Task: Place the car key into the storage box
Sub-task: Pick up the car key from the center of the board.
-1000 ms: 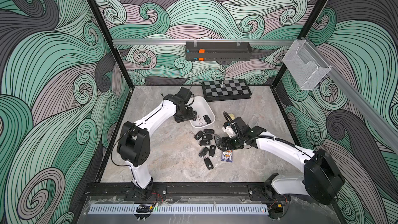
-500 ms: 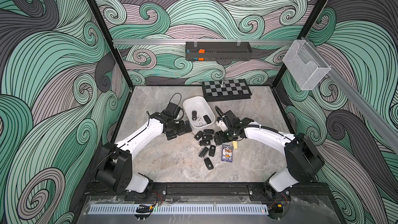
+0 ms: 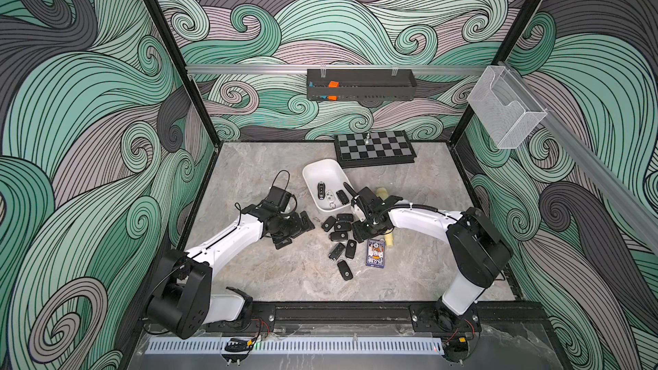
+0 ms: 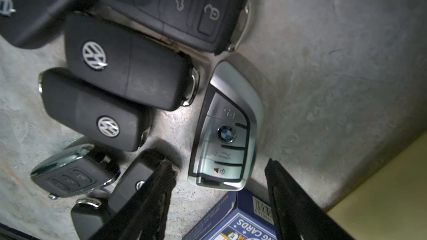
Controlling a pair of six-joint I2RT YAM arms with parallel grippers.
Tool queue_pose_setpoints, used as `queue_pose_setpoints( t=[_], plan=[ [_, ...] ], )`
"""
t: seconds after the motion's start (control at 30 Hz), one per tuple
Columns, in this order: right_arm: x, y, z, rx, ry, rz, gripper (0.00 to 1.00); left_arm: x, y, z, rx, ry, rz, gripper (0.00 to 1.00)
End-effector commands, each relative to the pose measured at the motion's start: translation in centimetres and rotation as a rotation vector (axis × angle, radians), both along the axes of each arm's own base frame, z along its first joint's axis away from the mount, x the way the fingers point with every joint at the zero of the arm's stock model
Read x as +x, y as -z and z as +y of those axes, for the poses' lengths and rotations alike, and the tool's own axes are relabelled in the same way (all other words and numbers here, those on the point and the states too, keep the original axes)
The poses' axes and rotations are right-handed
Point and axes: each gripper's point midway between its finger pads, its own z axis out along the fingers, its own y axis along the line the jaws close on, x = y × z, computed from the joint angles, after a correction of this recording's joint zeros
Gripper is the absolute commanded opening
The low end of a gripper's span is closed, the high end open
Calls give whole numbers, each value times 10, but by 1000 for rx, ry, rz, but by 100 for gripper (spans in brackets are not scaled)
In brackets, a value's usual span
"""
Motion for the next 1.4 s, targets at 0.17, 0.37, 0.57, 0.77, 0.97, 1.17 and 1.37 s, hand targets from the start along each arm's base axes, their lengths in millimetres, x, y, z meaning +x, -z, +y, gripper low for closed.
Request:
queue_pose_setpoints(
  t=[0.17, 0.37, 0.57, 0.77, 0.97, 1.17, 1.37],
  plan=[
    [9, 6, -9, -91, 31, -46, 60, 7, -10, -1, -31, -22, -25, 99],
    [9, 11, -5, -111, 23, -44, 59, 7, -11, 0, -32, -26, -25, 98],
    [6, 19, -5, -132, 11, -33, 55, 5, -11, 2, -32, -34, -24, 99],
    [3, 22, -7, -138, 8, -25, 47, 3, -11, 4, -32, -44, -23, 98],
    [4, 11, -4, -109, 11, -45, 39, 3, -11, 6, -31, -55, -22, 98],
    [3, -13, -5, -58, 19, -90, 36, 8, -10, 8, -25, -67, -24, 98],
    [1, -43, -8, 12, 47, -148, 35, 22, -11, 5, -36, -61, -13, 98]
  ],
)
